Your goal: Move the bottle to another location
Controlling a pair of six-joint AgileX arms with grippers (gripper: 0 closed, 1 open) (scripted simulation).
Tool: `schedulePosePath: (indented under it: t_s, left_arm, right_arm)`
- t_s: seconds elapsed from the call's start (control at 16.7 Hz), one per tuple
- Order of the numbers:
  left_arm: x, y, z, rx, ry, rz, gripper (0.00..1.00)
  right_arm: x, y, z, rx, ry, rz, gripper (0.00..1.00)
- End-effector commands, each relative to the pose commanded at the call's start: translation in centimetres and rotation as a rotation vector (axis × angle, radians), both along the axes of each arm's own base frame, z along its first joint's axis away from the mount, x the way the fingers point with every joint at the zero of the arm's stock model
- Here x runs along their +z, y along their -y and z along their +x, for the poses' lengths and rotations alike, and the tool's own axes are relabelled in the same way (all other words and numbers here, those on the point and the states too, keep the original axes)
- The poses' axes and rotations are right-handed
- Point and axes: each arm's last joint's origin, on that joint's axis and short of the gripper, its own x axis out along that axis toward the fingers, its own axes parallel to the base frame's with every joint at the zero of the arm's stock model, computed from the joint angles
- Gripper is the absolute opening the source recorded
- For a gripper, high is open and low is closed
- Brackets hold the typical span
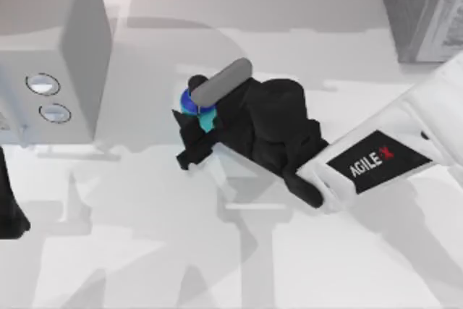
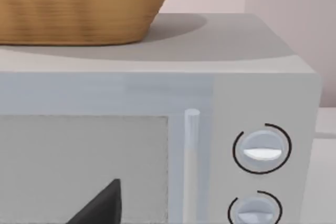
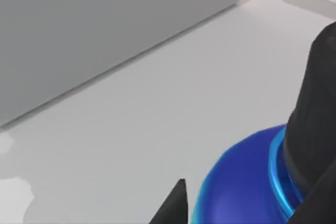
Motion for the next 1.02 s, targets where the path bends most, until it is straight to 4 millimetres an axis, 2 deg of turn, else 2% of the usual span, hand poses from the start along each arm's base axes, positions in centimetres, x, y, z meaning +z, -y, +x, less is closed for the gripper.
schedulePosePath:
  t_s: [0.54,0.66,0.84,1.02]
  left_arm:
    - [0.0,0.0,0.0,0.0,0.0,0.0,1.0]
    - [0.0,0.0,0.0,0.0,0.0,0.0,1.0]
    - [0.0,0.0,0.0,0.0,0.0,0.0,1.0]
    - [0.0,0.0,0.0,0.0,0.0,0.0,1.0]
  right_arm:
    - [0.1,0.2,0.1,-0.006,0.001,0.002,0.0]
    - [0.8,1.2,0.1,-0.036,0.006,0.008,0.0]
    - [2.1,5.1,-0.3,-0.156,0.003,0.013,0.0]
    - [3.1,11.1,-2.0,-0.345,-0.019,0.006,0.0]
